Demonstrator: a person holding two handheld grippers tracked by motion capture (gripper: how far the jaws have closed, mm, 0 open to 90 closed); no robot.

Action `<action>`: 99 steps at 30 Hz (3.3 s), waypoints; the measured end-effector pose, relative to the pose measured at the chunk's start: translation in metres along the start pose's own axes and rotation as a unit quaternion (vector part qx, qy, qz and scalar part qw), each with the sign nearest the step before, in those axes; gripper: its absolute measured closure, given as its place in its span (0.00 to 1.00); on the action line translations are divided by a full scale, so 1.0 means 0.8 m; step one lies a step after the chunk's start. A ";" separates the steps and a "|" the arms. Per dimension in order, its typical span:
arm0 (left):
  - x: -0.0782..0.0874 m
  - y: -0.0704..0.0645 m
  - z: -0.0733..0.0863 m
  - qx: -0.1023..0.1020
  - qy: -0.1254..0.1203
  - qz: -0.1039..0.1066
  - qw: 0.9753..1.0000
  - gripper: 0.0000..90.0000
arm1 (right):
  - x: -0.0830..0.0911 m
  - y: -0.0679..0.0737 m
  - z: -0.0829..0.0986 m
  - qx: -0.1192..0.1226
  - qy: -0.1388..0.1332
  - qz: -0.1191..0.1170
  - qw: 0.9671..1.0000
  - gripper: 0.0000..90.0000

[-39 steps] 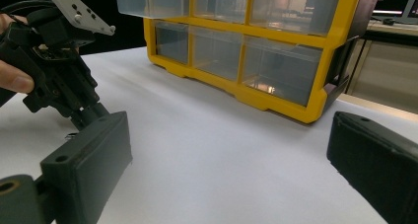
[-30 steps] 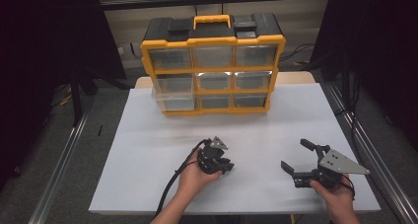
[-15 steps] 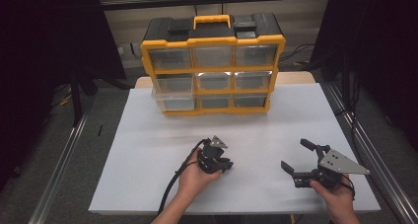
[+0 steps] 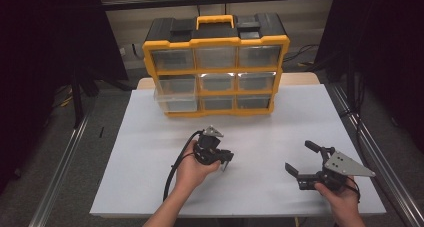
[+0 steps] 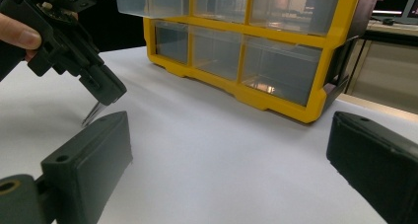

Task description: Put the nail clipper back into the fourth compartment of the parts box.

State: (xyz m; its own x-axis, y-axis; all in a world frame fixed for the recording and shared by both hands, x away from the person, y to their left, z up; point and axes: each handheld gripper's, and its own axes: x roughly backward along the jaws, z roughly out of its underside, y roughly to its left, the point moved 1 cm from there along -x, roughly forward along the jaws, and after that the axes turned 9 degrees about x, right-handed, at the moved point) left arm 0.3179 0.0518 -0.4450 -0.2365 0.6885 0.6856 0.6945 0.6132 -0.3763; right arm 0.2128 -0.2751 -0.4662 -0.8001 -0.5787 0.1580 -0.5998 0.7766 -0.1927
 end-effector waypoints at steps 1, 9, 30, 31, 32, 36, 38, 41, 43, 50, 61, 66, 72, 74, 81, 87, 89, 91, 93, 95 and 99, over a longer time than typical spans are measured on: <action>0.002 0.001 -0.001 0.000 0.001 -0.002 1.000 0.89 | 0.000 0.000 0.000 0.000 -0.001 0.000 1.000 0.03; 0.016 0.000 -0.015 -0.004 0.003 0.001 1.000 0.89 | 0.000 0.000 0.000 -0.001 0.001 0.000 1.000 0.03; 0.048 0.007 -0.047 -0.005 0.016 -0.007 1.000 0.89 | 0.001 0.000 0.000 0.000 -0.002 0.000 1.000 0.03; 0.048 0.007 -0.048 -0.001 0.012 -0.007 1.000 0.89 | 0.001 0.000 0.000 0.000 -0.002 0.000 1.000 0.03; 0.049 0.007 -0.049 0.000 0.012 -0.011 1.000 0.89 | 0.001 0.000 -0.001 0.001 -0.002 0.000 1.000 0.03; 0.055 0.009 -0.054 -0.002 0.015 -0.012 1.000 0.89 | 0.001 -0.001 -0.001 0.001 -0.003 0.000 1.000 0.03; 0.057 0.010 -0.057 -0.002 0.016 -0.011 1.000 0.89 | 0.001 -0.001 -0.001 0.001 -0.004 0.001 1.000 0.03; 0.061 0.010 -0.062 0.002 0.012 -0.011 1.000 0.89 | 0.001 -0.001 -0.001 0.002 -0.004 0.001 1.000 0.03; 0.064 0.010 -0.065 0.005 0.011 -0.008 1.000 0.89 | 0.001 -0.001 -0.001 0.001 -0.003 0.001 1.000 0.03; 0.074 0.011 -0.078 0.003 0.017 -0.007 1.000 0.89 | 0.001 -0.001 -0.001 0.001 -0.004 0.002 1.000 0.03; 0.090 0.012 -0.097 0.010 0.015 -0.007 1.000 0.89 | 0.002 -0.001 -0.001 0.002 -0.003 0.002 1.000 0.03; 0.096 0.014 -0.104 0.005 0.020 -0.010 1.000 0.89 | 0.001 -0.001 -0.001 0.000 -0.003 0.002 1.000 0.03; 0.100 0.015 -0.113 -0.001 0.030 -0.015 0.999 0.89 | 0.002 -0.001 -0.001 0.001 -0.003 0.001 1.000 0.03; 0.099 0.012 -0.115 0.019 0.016 -0.015 1.000 0.89 | 0.002 -0.001 -0.001 0.000 -0.003 0.000 1.000 0.03; 0.109 0.016 -0.127 0.002 0.031 -0.018 0.999 0.89 | 0.002 -0.001 -0.001 0.001 -0.003 0.002 1.000 0.03; 0.115 0.018 -0.134 0.002 0.035 -0.020 0.999 0.89 | 0.002 -0.001 -0.001 0.000 -0.003 0.002 1.000 0.03; 0.114 0.014 -0.135 0.027 0.015 -0.020 0.999 0.89 | 0.002 -0.001 -0.001 0.001 -0.004 0.002 1.000 0.03; 0.118 0.017 -0.137 0.008 0.027 -0.022 0.999 0.89 | 0.002 -0.001 -0.001 0.000 -0.005 0.002 1.000 0.03; 0.120 0.018 -0.139 0.009 0.029 -0.024 0.999 0.89 | 0.002 -0.001 -0.001 -0.001 -0.005 0.002 1.000 0.03; 0.121 0.018 -0.141 0.008 0.029 -0.025 0.999 0.89 | 0.002 -0.002 -0.001 -0.001 -0.006 0.001 1.000 0.03; 0.124 0.019 -0.144 0.009 0.029 -0.028 0.999 0.89 | 0.002 -0.002 -0.001 -0.002 -0.006 0.001 1.000 0.03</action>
State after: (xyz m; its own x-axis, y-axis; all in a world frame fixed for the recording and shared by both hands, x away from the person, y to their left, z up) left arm 0.3836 0.0849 -0.3113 -0.2346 0.6287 0.7414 0.6686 0.6580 -0.3464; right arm 0.2124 -0.2768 -0.4650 -0.8020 -0.5794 0.1453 -0.5974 0.7794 -0.1891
